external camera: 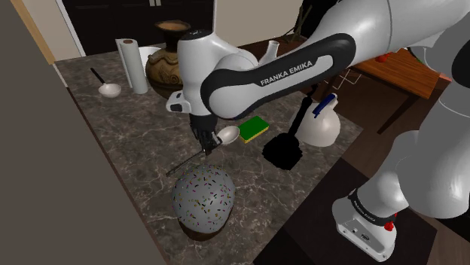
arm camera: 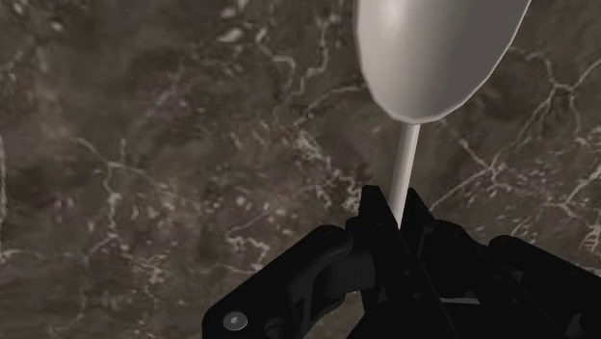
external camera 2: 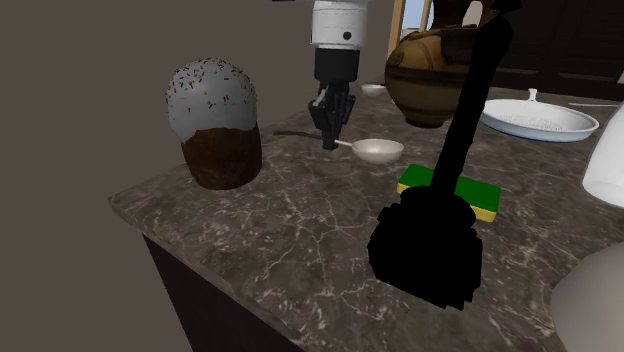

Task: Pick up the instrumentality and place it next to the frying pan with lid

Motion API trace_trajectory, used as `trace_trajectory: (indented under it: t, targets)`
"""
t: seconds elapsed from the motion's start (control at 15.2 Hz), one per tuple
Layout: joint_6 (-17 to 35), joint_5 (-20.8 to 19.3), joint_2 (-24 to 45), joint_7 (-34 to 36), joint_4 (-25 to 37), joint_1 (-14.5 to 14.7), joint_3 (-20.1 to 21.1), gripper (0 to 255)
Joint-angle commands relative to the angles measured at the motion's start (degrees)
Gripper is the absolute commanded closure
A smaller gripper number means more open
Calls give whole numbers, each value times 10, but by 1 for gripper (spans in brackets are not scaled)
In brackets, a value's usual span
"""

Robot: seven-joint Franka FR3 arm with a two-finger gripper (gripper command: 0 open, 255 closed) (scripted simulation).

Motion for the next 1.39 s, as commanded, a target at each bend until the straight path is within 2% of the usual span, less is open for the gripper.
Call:
trace_trajectory:
  t: [0.0, 1.06, 1.32]
  targets:
    - [-11, 2, -8, 0, 3, 0, 1, 255]
    - [-122, 12, -47, -3, 76, -3, 3, 255]
    - [-121, 12, -56, -55, 65, -33, -19, 255]
